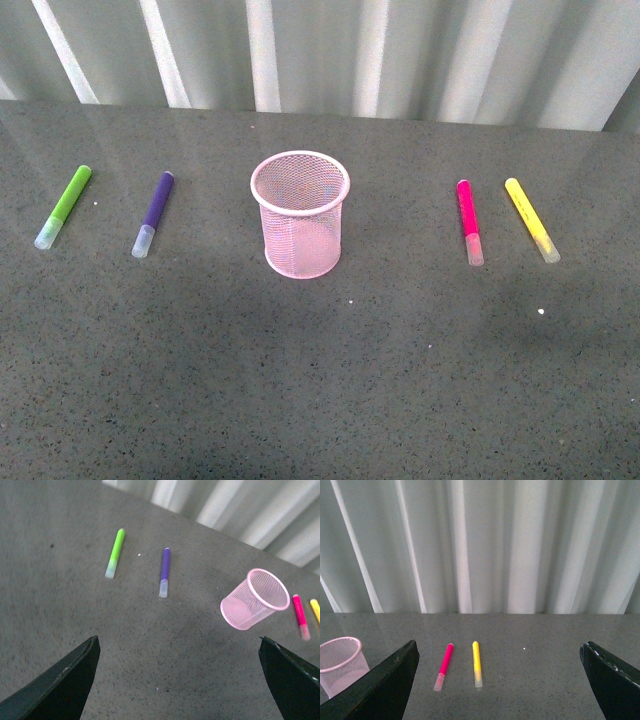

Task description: Insert purple and pink pens into pink cup

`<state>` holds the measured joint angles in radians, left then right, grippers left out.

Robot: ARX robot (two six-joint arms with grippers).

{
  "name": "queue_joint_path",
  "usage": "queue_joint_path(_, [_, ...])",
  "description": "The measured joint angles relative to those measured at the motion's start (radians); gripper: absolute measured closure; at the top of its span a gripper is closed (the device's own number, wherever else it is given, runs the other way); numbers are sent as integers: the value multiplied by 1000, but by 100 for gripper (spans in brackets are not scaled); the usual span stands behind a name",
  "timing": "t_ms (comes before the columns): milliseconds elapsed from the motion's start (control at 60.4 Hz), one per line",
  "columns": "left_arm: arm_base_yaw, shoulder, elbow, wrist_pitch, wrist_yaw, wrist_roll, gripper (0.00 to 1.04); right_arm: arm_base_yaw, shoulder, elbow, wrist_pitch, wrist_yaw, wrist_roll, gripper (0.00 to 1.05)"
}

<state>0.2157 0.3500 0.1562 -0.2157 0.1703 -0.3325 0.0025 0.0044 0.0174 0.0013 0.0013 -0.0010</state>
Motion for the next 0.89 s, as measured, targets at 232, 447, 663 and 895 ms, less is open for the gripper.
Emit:
queue_joint_path(232, [-82, 555, 231, 238, 27, 142, 7, 0, 0, 0, 0, -1, 0, 7])
queue_joint_path(447, [-249, 1172, 629, 207, -80, 290, 7, 0, 0, 0, 0, 1, 0, 7])
queue_joint_path(663, [-314, 1386, 867, 159, -133, 272, 7, 0, 0, 0, 0, 0, 1, 7])
queue_joint_path(895, [-351, 1563, 986, 92, -152, 269, 7, 0, 0, 0, 0, 0, 0, 7])
